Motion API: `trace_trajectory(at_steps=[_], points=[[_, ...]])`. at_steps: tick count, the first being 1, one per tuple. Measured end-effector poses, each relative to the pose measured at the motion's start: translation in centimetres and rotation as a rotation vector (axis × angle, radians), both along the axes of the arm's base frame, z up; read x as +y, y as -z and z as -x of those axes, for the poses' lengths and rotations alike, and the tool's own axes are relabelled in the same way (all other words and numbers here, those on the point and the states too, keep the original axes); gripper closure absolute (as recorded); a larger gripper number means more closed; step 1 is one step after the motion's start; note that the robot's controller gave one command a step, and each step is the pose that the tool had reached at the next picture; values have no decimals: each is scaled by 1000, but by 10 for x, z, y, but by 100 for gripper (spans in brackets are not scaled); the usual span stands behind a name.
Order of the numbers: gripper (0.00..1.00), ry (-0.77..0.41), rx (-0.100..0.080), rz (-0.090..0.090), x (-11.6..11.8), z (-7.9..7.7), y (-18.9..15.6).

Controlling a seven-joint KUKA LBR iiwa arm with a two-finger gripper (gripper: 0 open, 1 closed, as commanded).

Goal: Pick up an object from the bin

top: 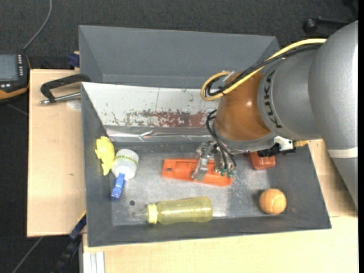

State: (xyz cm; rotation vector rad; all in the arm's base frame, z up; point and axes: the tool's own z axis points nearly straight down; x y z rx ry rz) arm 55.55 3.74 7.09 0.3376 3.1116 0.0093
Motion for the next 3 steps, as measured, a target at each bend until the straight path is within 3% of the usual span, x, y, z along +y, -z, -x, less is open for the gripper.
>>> trace_trajectory(at_steps=[2,3], points=[[100,0,6,0,0,2,-16],[100,0,-1,-1,0,0,-34]])
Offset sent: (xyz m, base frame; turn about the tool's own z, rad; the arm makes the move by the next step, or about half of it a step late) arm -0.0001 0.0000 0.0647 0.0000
